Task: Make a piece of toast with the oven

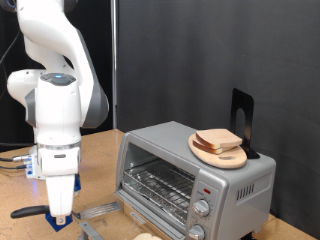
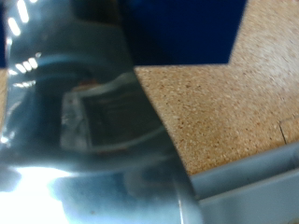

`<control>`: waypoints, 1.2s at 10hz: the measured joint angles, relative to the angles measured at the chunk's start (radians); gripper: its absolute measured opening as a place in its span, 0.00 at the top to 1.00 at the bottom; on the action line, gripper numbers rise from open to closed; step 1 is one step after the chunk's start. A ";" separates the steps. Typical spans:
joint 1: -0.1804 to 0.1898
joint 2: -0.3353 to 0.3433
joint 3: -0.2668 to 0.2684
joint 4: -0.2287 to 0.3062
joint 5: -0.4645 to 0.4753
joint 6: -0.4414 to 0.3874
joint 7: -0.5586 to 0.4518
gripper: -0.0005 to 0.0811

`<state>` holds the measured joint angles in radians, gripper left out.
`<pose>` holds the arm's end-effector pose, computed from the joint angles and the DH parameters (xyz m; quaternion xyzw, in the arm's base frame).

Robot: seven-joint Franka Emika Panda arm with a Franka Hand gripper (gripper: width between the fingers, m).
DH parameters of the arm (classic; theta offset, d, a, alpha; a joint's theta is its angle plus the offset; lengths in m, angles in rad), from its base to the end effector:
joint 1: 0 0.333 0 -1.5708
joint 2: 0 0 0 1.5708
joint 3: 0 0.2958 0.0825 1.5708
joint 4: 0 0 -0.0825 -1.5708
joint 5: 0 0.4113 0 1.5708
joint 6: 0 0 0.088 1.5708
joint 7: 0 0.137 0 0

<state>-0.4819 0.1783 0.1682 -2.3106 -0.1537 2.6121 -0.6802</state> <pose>0.5274 -0.1677 0.2091 0.9678 0.2419 0.0424 0.0550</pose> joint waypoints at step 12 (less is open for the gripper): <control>0.147 0.408 -0.126 0.478 -0.223 -0.065 0.430 0.39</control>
<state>-0.3345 0.5867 0.0425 -1.8325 -0.3766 2.5476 -0.2507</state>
